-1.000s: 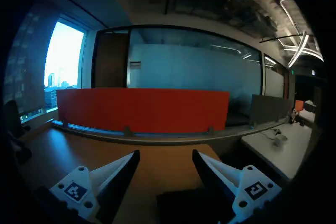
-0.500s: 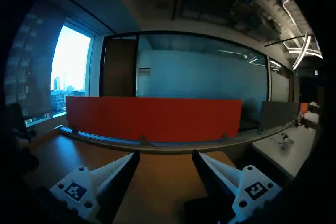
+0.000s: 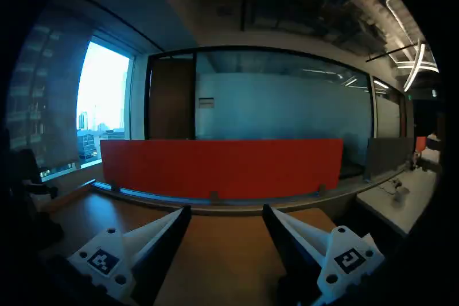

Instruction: Fold towel

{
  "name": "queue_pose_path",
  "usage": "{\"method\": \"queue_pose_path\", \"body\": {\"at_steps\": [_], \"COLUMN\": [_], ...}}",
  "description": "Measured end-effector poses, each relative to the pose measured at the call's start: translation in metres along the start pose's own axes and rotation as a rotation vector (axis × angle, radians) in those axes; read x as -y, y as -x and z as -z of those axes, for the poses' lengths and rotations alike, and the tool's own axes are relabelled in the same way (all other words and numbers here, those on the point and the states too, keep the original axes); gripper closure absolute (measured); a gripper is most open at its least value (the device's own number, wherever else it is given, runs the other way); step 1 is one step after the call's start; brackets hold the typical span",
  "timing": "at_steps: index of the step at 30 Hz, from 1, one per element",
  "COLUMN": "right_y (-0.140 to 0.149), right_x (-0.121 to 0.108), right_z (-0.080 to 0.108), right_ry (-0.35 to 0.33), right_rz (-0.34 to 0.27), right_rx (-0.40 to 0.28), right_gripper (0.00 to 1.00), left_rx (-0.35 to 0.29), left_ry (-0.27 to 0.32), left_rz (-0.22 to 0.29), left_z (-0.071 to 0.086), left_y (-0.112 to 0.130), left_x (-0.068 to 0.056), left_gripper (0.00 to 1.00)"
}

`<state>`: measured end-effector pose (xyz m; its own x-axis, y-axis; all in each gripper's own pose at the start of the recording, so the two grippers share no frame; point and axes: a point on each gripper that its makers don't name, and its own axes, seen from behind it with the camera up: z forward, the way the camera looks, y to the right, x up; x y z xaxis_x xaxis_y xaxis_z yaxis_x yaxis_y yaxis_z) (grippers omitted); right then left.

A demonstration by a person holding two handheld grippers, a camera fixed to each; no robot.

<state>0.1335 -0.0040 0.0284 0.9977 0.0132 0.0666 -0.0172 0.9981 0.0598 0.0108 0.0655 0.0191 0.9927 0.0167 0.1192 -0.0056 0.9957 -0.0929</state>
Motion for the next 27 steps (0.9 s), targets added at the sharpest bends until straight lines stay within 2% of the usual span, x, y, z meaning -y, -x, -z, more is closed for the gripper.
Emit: {"method": "queue_pose_path", "body": {"at_steps": [9,15,21,27], "right_y": [0.009,0.005,0.005,0.004], "right_x": [0.008,0.01,0.017,0.02], "right_z": [0.002,0.0,-0.003,-0.004], "right_ry": [-0.019,-0.016,-0.029,-0.031], "right_rz": [0.014,0.006,-0.014,-0.008], "right_rx": [0.034,0.032,0.033,0.036], "right_gripper": [0.04,0.03,0.04,0.04], "left_rx": [-0.016,-0.024,-0.027,-0.034], "left_ry": [-0.017,-0.027,-0.021,-0.013], "left_rz": [0.013,0.009,0.028,0.024], "left_z": [-0.001,-0.003,-0.006,-0.008], "left_y": [-0.003,-0.004,-0.002,-0.002], "left_x": [0.009,0.014,0.013,0.01], "left_gripper": [0.03,0.03,0.03,0.03]}}
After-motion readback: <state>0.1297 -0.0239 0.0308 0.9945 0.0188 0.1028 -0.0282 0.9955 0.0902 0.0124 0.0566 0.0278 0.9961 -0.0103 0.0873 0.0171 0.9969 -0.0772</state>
